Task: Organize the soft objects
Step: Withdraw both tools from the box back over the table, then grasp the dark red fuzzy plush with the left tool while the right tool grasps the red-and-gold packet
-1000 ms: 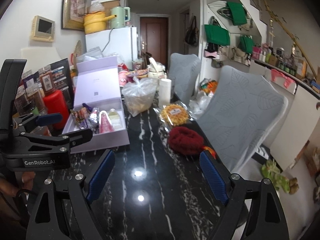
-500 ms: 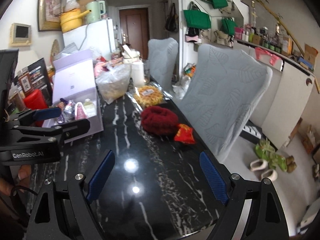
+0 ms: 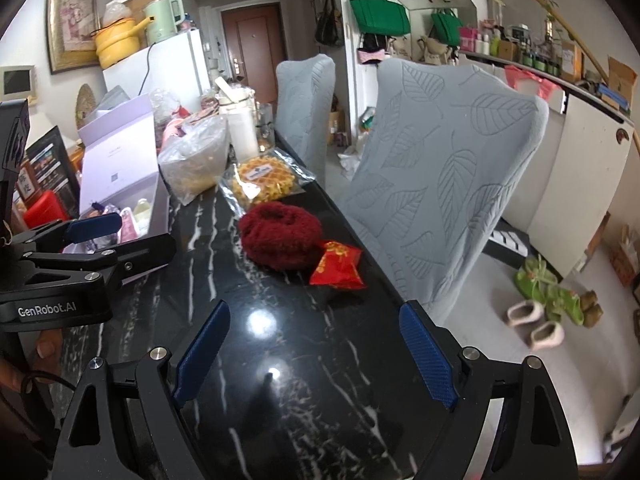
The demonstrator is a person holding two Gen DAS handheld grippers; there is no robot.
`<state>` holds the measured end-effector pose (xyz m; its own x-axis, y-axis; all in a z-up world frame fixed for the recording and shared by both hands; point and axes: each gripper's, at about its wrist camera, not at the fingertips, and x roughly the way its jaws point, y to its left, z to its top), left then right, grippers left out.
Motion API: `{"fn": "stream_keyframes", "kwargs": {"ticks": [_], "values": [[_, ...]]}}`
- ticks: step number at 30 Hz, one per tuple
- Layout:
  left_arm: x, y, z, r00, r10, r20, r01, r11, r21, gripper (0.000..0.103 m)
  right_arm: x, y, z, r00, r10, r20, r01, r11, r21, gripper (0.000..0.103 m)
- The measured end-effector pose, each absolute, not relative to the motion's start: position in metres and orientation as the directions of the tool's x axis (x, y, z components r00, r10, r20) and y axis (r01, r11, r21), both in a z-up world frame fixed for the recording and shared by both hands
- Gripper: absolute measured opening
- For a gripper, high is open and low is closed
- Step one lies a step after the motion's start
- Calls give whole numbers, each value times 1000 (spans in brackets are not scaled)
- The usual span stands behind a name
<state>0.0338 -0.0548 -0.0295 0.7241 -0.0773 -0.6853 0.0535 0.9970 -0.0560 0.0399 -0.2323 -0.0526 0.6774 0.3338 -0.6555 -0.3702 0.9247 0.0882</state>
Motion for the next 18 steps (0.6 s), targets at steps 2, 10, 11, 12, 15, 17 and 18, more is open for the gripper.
{"fn": "stream_keyframes", "kwargs": {"ticks": [2,10,11,12,15,17,18], "values": [[42,-57,-34,716,-73,-694,56,997,-47,97,48,-233,-56,668,335,-664,-371,924,92,88],[74,-57,-44,700,-64,-711,53,998,-37,97,80,-233,-70,635,335,-696,-371,923,105,88],[78,-56,-45,698,-61,-714,51,998,-36,97,85,-232,-72,630,335,-700,-371,923,107,88],[82,-56,-47,695,-60,-716,49,998,-35,97,88,-232,-74,626,334,-705,-371,922,109,88],[93,-53,-49,690,-56,-722,42,998,-37,97,101,-230,-79,614,337,-714,-372,921,115,88],[99,-53,-50,687,-55,-724,41,998,-36,97,110,-230,-82,604,344,-719,-376,918,123,88],[103,-52,-51,688,-53,-724,41,999,-33,97,115,-229,-83,600,346,-721,-376,918,127,88]]}}
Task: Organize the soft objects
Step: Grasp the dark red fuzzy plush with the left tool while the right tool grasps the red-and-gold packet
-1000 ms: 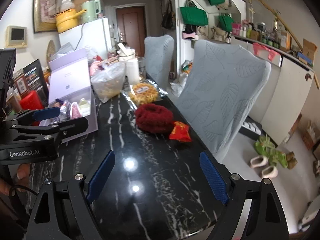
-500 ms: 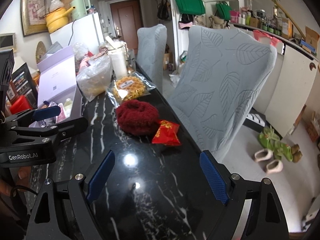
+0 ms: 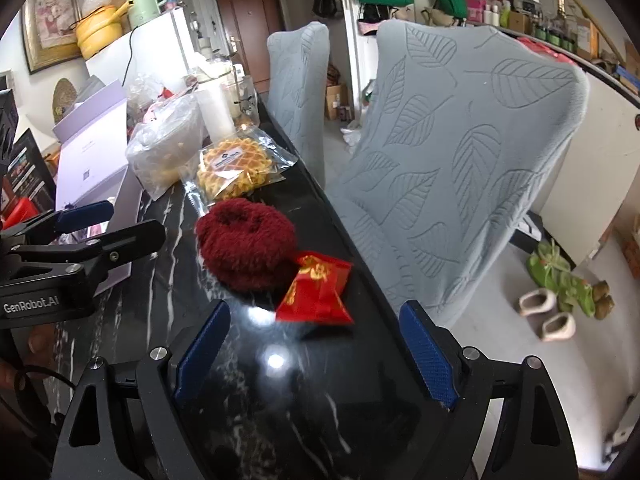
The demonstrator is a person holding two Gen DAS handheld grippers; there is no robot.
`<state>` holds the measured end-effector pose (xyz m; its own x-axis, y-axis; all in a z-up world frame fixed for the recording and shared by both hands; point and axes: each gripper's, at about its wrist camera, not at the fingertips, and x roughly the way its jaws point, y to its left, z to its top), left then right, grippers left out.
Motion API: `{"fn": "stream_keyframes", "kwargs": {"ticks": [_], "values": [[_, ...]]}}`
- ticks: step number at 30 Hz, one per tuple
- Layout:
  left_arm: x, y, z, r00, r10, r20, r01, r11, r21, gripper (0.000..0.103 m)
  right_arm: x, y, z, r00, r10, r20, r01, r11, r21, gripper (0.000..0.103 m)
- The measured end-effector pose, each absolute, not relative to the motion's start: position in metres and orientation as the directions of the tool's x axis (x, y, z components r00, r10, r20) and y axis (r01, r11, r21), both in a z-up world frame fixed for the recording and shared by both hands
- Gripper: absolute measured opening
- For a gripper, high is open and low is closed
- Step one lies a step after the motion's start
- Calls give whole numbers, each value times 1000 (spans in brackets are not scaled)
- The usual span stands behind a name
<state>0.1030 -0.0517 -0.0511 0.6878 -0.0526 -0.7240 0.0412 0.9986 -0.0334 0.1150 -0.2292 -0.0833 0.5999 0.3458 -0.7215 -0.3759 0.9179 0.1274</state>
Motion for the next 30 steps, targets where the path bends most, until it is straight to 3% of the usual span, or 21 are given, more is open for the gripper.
{"fn": "stream_keyframes", "kwargs": {"ticks": [7,12,16,21,30], "values": [[126,-46,-57,690,-28,-723,46,999,5,97,143,-223,-97,564,357,-744,-383,912,147,85],[139,-44,-61,690,-55,-721,67,998,-12,97,157,-222,-108,532,369,-762,-381,908,175,71],[149,-48,-63,677,-118,-727,125,991,-44,97,166,-222,-118,499,377,-780,-376,906,197,66],[159,-61,-70,645,-160,-747,171,983,-63,97,169,-222,-125,479,391,-786,-382,899,214,50],[180,-77,-99,536,-198,-821,190,975,-111,97,167,-231,-125,481,390,-785,-383,899,212,48]]}}
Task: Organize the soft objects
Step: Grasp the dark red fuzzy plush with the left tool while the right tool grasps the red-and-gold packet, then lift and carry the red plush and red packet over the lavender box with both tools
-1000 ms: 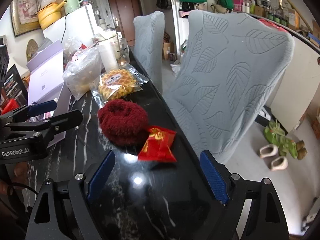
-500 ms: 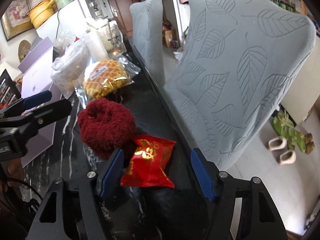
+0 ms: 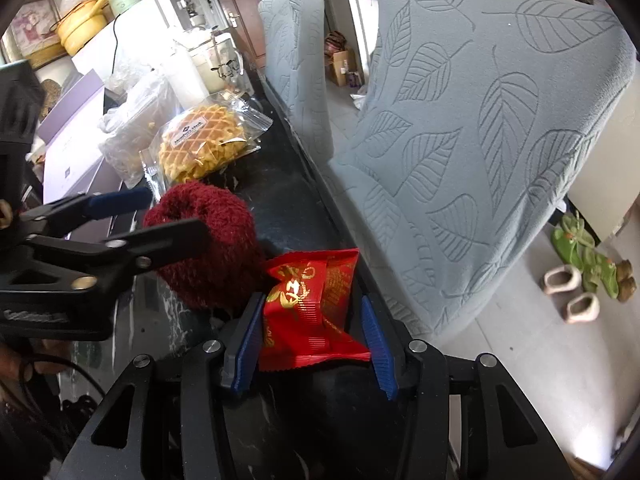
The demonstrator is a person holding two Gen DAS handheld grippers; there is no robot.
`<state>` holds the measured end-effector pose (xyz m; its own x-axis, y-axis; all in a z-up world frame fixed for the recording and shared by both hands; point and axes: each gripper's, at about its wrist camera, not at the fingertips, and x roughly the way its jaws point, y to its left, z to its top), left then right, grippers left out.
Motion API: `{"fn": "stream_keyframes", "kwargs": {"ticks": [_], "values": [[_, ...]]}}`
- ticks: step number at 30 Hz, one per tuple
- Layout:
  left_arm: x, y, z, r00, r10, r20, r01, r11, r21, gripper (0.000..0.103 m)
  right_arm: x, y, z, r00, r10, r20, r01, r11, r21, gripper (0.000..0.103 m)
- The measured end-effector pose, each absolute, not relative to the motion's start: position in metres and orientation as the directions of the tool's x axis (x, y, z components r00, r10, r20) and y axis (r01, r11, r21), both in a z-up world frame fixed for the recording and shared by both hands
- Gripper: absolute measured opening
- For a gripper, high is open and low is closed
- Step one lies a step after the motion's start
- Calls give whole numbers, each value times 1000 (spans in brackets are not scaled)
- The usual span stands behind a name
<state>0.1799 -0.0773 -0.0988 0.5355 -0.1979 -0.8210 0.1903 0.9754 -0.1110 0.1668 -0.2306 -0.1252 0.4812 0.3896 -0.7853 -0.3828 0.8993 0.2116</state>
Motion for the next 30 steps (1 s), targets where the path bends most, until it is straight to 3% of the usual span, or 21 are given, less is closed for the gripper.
{"fn": "stream_keyframes", "kwargs": {"ticks": [4,15,20,23,30], "values": [[186,-80,-110,494,-246,-834,182,967,-178,97,166,-232,-125,480,386,-788,-380,901,210,48],[183,-91,-120,533,-261,-805,190,964,-187,96,163,-236,-126,473,390,-790,-386,898,211,48],[175,-93,-121,554,-262,-790,215,962,-168,67,164,-238,-125,467,402,-787,-384,895,229,48],[168,-99,-120,563,-280,-778,243,955,-167,57,163,-239,-125,467,404,-786,-381,895,234,48],[155,-95,-110,575,-282,-768,263,953,-153,53,155,-240,-119,487,403,-775,-380,896,228,46]]}}
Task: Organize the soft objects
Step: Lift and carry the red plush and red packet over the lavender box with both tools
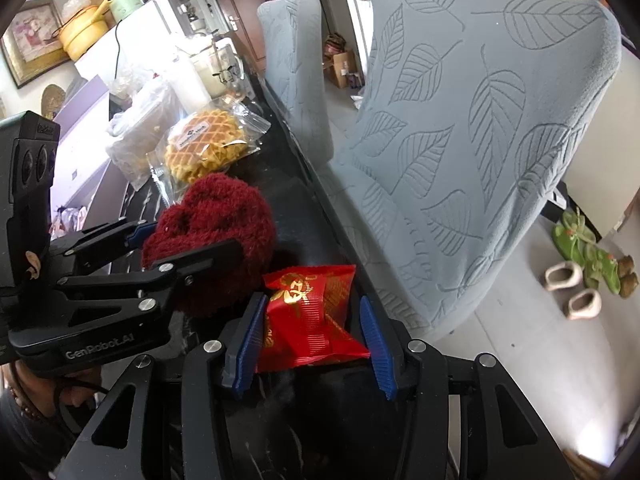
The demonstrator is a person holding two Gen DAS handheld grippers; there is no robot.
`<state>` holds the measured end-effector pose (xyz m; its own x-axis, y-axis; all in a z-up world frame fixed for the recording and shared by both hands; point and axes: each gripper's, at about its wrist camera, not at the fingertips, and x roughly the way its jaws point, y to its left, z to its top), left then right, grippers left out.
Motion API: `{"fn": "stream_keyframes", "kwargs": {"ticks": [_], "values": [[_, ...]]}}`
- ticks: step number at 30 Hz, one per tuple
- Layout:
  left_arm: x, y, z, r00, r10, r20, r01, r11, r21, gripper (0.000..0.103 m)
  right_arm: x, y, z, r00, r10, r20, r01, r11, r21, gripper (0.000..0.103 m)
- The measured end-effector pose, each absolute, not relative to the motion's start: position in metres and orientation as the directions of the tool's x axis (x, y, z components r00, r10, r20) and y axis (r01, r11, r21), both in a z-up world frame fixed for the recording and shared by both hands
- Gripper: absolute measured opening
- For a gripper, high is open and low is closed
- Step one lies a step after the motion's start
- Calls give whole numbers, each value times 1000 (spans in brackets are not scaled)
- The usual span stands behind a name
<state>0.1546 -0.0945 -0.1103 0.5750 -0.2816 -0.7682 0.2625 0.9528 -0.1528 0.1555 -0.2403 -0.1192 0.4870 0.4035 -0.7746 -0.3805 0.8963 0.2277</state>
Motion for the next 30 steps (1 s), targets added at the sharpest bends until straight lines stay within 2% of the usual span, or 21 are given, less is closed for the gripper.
{"fn": "stream_keyframes", "kwargs": {"ticks": [17,30], "values": [[99,-55,-77,637,-231,-735,173,973,-155,53,115,-224,-93,512,453,-729,-447,866,224,44],[32,-15,-49,713,-135,-688,68,990,-124,53,71,-180,-72,491,546,-679,-571,790,223,43]]}}
